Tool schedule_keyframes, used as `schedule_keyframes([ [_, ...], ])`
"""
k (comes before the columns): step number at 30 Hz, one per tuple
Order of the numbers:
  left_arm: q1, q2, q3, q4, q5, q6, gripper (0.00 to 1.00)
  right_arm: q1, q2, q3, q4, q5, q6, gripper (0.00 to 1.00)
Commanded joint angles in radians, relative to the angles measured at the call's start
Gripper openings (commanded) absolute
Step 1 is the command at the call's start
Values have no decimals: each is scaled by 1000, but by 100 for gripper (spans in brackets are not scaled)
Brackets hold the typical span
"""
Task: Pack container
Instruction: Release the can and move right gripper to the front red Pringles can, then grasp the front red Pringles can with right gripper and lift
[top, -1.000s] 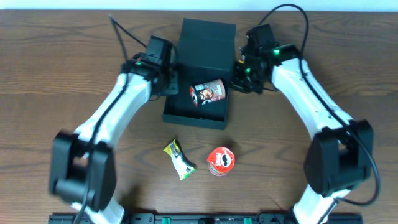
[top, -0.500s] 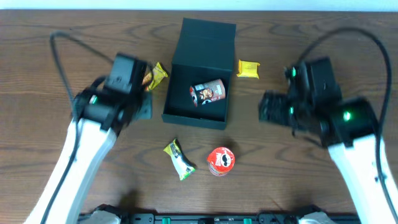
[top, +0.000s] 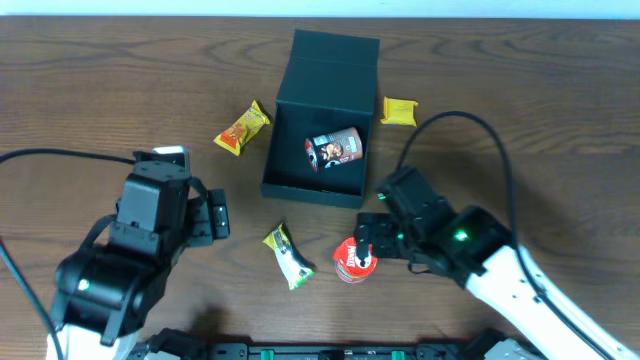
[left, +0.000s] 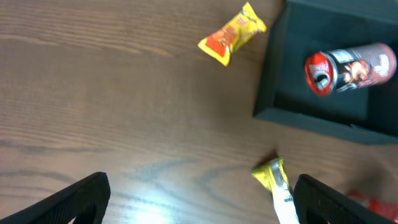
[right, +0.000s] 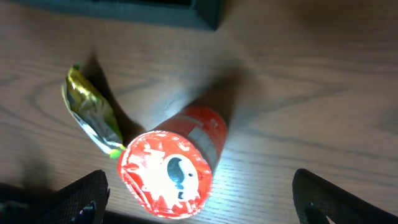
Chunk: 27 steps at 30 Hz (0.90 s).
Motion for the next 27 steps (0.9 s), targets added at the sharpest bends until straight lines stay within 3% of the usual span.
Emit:
schedule_keyframes([
  [1, 2, 47, -43, 42, -43, -9, 95, 40, 48, 7, -2, 57, 57, 94],
  [8, 2, 92, -46, 115, 4, -15, 95, 81, 145, 7, 46, 45, 75, 94],
  [16, 2, 95, -47, 117, 4, -7, 95, 103, 162, 6, 80, 6, 82, 94],
  [22, 2, 106, -47, 118, 4, -8, 95, 149, 268, 6, 89, 15, 83, 94],
  [27, 2, 116, -47, 119, 4, -8, 95, 156, 290, 7, 100, 13, 83, 84],
])
